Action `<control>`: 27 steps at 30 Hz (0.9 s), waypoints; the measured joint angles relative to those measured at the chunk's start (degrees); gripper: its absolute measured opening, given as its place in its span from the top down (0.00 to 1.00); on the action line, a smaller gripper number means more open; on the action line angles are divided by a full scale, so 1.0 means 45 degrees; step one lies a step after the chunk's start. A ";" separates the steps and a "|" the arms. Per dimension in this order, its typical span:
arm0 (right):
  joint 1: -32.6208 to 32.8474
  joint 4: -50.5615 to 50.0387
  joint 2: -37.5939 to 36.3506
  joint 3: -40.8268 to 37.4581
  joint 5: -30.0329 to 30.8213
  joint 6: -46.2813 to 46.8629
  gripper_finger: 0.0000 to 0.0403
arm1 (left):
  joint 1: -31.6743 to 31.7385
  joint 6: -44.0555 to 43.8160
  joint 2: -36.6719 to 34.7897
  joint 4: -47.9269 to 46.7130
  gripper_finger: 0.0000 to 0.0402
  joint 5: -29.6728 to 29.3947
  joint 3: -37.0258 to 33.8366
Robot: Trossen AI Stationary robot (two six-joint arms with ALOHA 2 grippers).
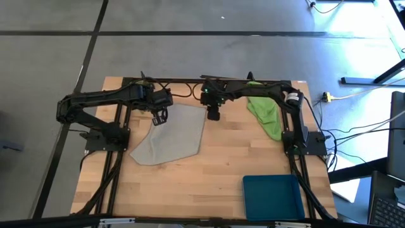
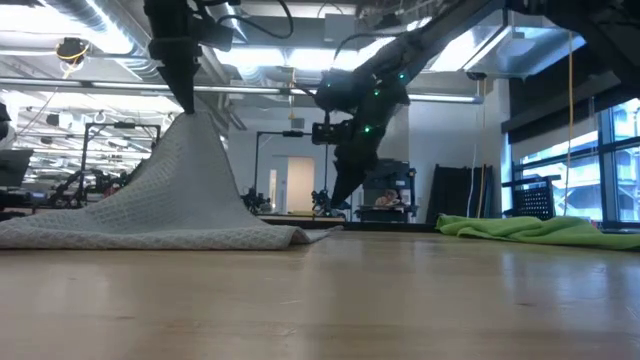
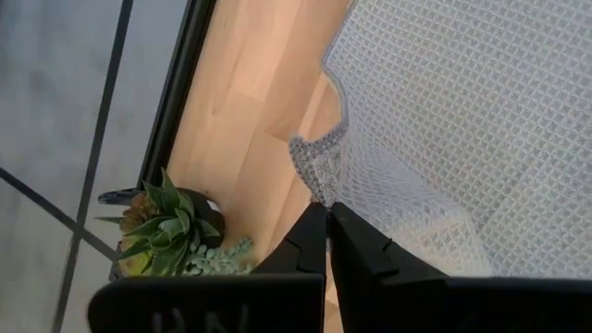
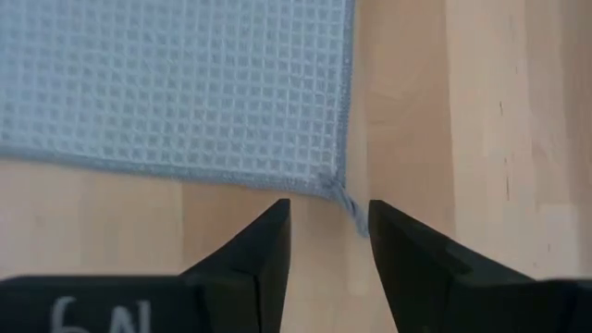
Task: Roll microfiber towels into tight, uniform cylinder then place into a basket
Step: Fold the gray towel
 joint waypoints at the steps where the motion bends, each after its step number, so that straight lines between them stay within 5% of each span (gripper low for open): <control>1: -0.0082 -0.0006 0.0077 0.0000 -0.0100 -0.0159 0.63 | 0.0000 0.0001 0.0000 0.0000 1.00 0.0001 0.0000; 19: -0.0491 0.0663 0.1259 -0.0005 -0.0310 -0.0938 0.66 | 0.0000 0.0001 0.0000 -0.0010 1.00 0.0014 0.0000; 27: -0.0502 0.0401 0.1254 -0.0078 0.0527 -0.0582 0.92 | 0.0000 0.0001 0.0005 -0.0011 1.00 0.0016 0.0000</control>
